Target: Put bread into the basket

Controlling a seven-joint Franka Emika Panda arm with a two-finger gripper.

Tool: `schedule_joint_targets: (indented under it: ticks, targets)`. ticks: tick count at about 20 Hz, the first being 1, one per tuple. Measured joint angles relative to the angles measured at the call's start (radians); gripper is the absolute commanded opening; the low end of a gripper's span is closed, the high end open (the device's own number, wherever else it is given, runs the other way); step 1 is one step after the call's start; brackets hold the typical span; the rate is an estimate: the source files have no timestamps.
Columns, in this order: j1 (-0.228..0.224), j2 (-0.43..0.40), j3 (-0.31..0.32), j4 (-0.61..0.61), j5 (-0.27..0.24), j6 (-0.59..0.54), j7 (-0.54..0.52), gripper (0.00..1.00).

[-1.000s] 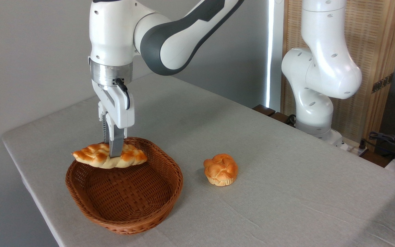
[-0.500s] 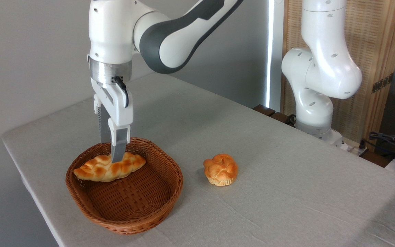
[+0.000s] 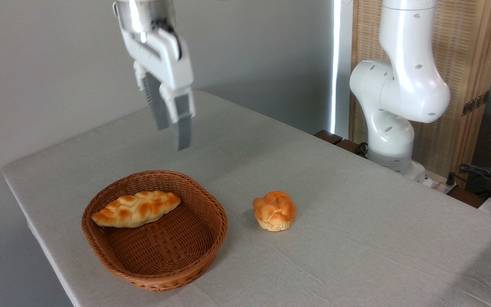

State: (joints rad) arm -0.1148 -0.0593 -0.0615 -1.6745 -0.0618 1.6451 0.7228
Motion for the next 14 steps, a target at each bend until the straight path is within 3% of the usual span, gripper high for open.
schedule_joint_targets:
  ticks: [6, 9, 14]
  targets:
    - [0.033, 0.007, 0.068, 0.045, 0.015, -0.053, 0.000, 1.00]
    - [0.071, 0.007, 0.063, 0.050, 0.015, -0.053, 0.002, 1.00]
    - [0.073, 0.007, 0.033, 0.050, 0.018, -0.053, 0.002, 1.00]
